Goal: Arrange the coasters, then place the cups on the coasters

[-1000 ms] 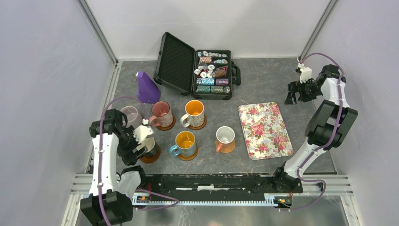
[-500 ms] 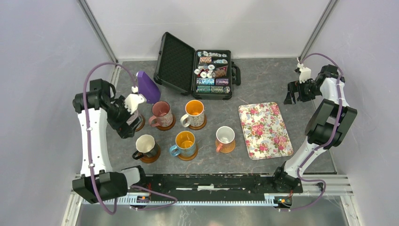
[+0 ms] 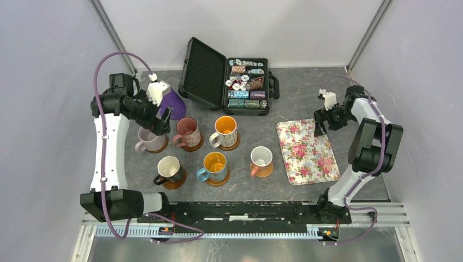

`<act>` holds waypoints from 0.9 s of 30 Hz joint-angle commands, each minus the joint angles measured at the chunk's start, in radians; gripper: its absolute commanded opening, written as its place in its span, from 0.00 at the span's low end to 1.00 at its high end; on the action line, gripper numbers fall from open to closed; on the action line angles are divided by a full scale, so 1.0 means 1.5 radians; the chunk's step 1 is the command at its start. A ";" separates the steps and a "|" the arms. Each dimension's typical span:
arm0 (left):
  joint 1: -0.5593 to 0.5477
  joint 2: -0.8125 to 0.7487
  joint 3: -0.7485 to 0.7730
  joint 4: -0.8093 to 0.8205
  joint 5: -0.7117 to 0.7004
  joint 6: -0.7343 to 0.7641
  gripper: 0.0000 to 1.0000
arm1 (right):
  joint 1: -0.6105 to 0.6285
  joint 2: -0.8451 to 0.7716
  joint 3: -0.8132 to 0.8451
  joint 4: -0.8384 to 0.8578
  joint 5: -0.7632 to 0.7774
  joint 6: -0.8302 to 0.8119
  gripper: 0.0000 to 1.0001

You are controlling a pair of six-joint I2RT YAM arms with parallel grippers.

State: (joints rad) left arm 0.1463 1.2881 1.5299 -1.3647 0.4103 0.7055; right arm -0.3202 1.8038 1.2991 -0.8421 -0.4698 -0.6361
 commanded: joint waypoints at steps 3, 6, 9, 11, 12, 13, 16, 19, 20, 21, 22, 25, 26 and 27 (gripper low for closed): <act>-0.064 0.009 0.011 0.148 0.011 -0.156 1.00 | 0.034 -0.031 -0.051 0.059 0.087 -0.013 0.96; -0.082 0.007 0.003 0.180 -0.002 -0.165 1.00 | 0.035 -0.013 -0.045 0.063 0.116 0.001 0.93; -0.089 0.010 -0.002 0.208 -0.011 -0.178 1.00 | 0.035 0.000 -0.052 0.070 0.135 0.025 0.86; -0.089 0.014 -0.003 0.219 -0.013 -0.184 1.00 | 0.035 0.005 -0.063 0.074 0.140 0.045 0.78; -0.089 0.017 -0.004 0.225 -0.015 -0.189 1.00 | 0.035 0.007 -0.070 0.078 0.140 0.055 0.74; -0.089 0.021 -0.004 0.230 -0.016 -0.193 1.00 | 0.035 0.008 -0.076 0.082 0.140 0.068 0.70; -0.089 0.028 -0.005 0.247 -0.021 -0.208 1.00 | 0.035 0.010 -0.092 0.102 0.146 0.115 0.53; -0.109 0.034 -0.005 0.262 -0.025 -0.218 1.00 | 0.035 0.016 -0.096 0.120 0.167 0.143 0.42; -0.111 0.036 -0.005 0.266 -0.028 -0.220 1.00 | 0.035 0.017 -0.094 0.123 0.176 0.145 0.40; -0.112 0.039 -0.005 0.269 -0.029 -0.222 1.00 | 0.035 0.019 -0.093 0.126 0.185 0.146 0.39; -0.112 0.041 -0.005 0.272 -0.029 -0.221 1.00 | 0.034 0.021 -0.091 0.127 0.190 0.145 0.37; -0.113 0.048 -0.003 0.277 -0.034 -0.221 1.00 | 0.034 0.028 -0.084 0.128 0.202 0.145 0.27; -0.113 0.050 -0.003 0.280 -0.035 -0.221 1.00 | 0.034 0.030 -0.081 0.128 0.208 0.146 0.21; -0.113 0.052 -0.003 0.281 -0.036 -0.221 1.00 | 0.034 0.032 -0.080 0.128 0.213 0.146 0.16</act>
State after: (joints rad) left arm -0.0219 1.3560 1.5188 -0.9955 0.3679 0.4175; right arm -0.2668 1.8202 1.1645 -0.6846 -0.2047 -0.4408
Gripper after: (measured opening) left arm 0.996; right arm 0.240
